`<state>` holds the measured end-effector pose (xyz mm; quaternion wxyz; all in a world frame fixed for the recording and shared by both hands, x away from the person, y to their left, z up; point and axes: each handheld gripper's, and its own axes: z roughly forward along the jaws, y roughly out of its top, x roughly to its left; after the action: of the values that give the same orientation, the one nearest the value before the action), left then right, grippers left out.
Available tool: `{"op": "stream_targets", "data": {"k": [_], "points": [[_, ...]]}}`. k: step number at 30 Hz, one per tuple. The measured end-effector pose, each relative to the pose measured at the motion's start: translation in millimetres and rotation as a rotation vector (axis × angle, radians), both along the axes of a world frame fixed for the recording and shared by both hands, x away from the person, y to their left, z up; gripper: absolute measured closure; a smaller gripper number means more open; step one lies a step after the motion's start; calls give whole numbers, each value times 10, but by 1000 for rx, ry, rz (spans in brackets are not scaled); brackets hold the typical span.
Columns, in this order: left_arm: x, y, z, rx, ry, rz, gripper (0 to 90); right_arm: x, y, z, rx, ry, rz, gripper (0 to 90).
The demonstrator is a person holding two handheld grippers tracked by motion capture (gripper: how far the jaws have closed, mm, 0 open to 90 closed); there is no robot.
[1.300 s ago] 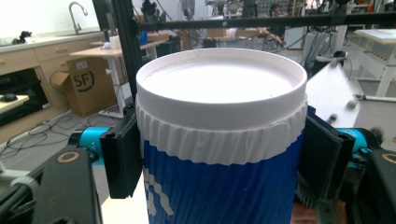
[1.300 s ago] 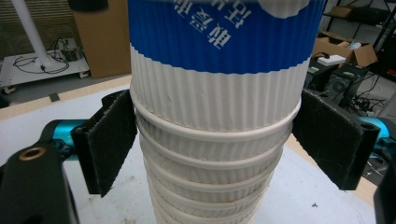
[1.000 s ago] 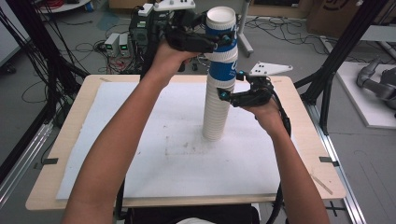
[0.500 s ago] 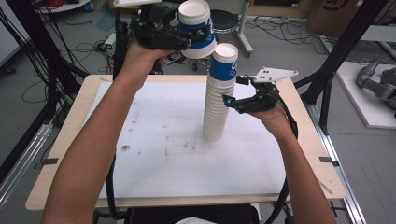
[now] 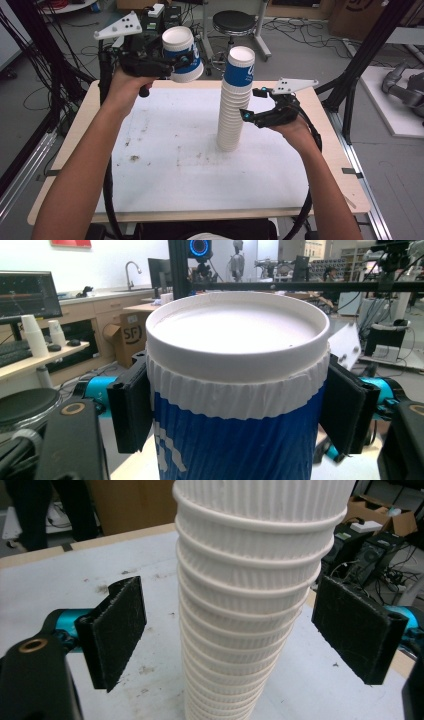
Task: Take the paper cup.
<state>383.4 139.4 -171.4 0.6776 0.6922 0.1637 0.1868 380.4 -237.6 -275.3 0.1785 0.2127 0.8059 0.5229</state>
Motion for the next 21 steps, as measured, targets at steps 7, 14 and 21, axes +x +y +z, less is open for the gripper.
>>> {"op": "stream_targets", "data": {"k": [7,14,21], "points": [[-124,145,-392,30,17,18,264,-131,-215,-98,15,2,-29,144],[-229,197,-841,44,33,27,263,-298,-537,-359,25,30,-96,144],[-312,190,-1271,73,56,49,263,-470,-767,-667,68,21,-195,144]]}}
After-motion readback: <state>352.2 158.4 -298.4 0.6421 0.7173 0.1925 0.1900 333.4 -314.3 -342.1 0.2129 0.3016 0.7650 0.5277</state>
